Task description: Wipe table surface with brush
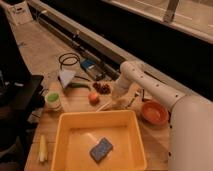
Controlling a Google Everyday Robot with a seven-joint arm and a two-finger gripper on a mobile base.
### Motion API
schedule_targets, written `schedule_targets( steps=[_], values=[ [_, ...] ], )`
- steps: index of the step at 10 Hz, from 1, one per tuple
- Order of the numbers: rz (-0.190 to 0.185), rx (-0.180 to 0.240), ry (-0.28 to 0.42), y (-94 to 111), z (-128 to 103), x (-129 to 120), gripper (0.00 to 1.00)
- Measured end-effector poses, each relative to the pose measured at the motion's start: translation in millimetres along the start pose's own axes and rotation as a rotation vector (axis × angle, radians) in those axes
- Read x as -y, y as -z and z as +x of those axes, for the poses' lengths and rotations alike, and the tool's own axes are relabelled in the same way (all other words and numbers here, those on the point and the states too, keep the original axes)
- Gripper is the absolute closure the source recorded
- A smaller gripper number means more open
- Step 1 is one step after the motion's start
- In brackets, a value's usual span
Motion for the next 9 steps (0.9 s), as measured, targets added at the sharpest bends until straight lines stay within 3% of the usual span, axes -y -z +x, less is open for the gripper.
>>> schedule_targets(
  steps=[3,5,7,9],
  values=[
    [-0.094,-0.038,-0.053,-4.3,27.5,-26.5,1.00],
    [-0.144,-0.065,-0.071,-11.1,53.0,-20.2,1.00],
    [-0.149,-0.078,-0.064,-10.3,65.1,-9.4,1.00],
    [-0.116,-0.084,-0.032,-8.5,59.9,4.5,1.00]
  ],
)
